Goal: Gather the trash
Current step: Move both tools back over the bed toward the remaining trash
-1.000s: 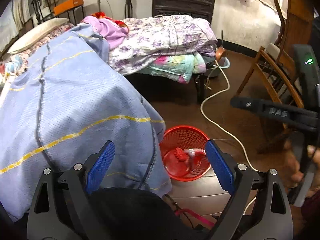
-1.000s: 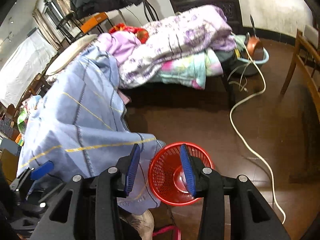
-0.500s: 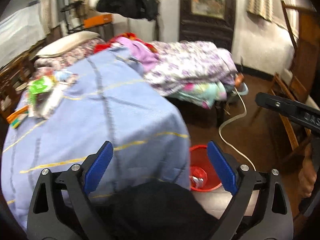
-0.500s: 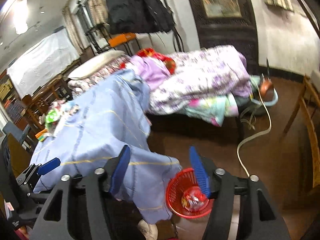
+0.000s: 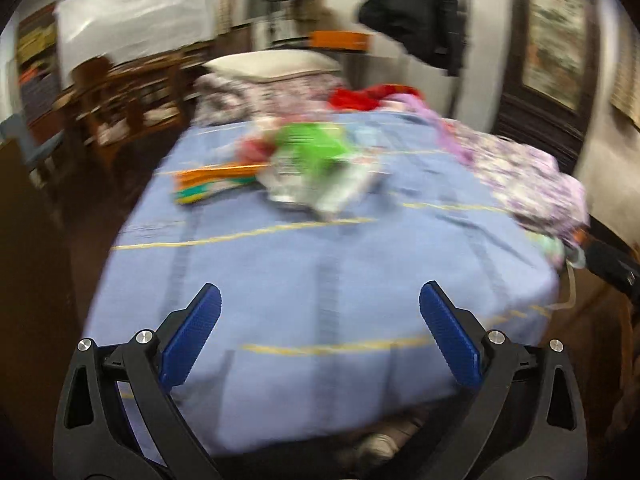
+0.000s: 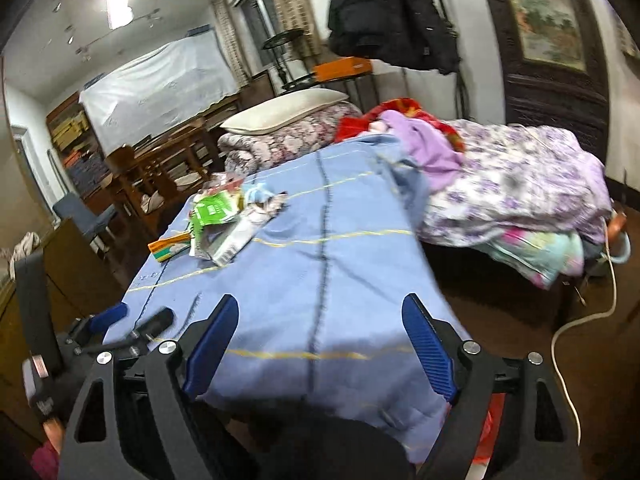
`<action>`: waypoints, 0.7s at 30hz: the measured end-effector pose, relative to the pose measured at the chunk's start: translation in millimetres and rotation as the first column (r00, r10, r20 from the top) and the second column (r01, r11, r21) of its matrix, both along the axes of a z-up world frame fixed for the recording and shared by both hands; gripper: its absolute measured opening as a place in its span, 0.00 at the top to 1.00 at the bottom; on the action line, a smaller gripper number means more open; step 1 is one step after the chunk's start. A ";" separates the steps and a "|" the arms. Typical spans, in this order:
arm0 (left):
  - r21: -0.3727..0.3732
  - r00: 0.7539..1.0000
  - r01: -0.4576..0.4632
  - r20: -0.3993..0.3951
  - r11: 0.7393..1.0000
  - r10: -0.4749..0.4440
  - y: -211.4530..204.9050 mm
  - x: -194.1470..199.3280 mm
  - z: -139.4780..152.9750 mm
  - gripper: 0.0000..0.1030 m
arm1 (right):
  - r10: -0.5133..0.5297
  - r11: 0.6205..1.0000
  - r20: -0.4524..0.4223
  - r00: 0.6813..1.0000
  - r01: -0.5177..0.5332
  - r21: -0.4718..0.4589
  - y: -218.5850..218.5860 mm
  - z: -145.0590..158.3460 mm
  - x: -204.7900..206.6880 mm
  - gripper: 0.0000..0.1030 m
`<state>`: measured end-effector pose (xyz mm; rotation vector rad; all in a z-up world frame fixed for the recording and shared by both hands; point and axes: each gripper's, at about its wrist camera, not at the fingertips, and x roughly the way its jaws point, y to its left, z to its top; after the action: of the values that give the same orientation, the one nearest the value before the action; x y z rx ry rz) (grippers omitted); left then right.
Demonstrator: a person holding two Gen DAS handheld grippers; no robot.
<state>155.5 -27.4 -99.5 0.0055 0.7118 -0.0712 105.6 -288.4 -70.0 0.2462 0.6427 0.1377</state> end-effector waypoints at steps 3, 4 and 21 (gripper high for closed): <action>-0.006 0.997 -0.077 -0.010 0.997 0.077 42.8 16.8 0.5 0.07 | -0.007 0.999 0.010 1.000 0.007 -0.050 23.1 -9.3 20.2 0.18; 0.001 0.995 -0.093 -0.018 0.996 0.093 55.2 22.7 0.4 0.07 | -0.010 0.998 0.007 1.000 0.011 -0.069 28.9 -13.4 25.7 0.18; 0.157 0.999 0.002 -0.035 0.988 0.003 96.5 152.6 -11.0 0.07 | 0.063 0.988 -0.015 0.998 -0.064 -0.138 57.7 -66.4 64.6 0.18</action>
<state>308.1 69.2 -110.5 0.1551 0.7507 -0.0145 170.2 -230.7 -136.4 0.0929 0.6681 0.1522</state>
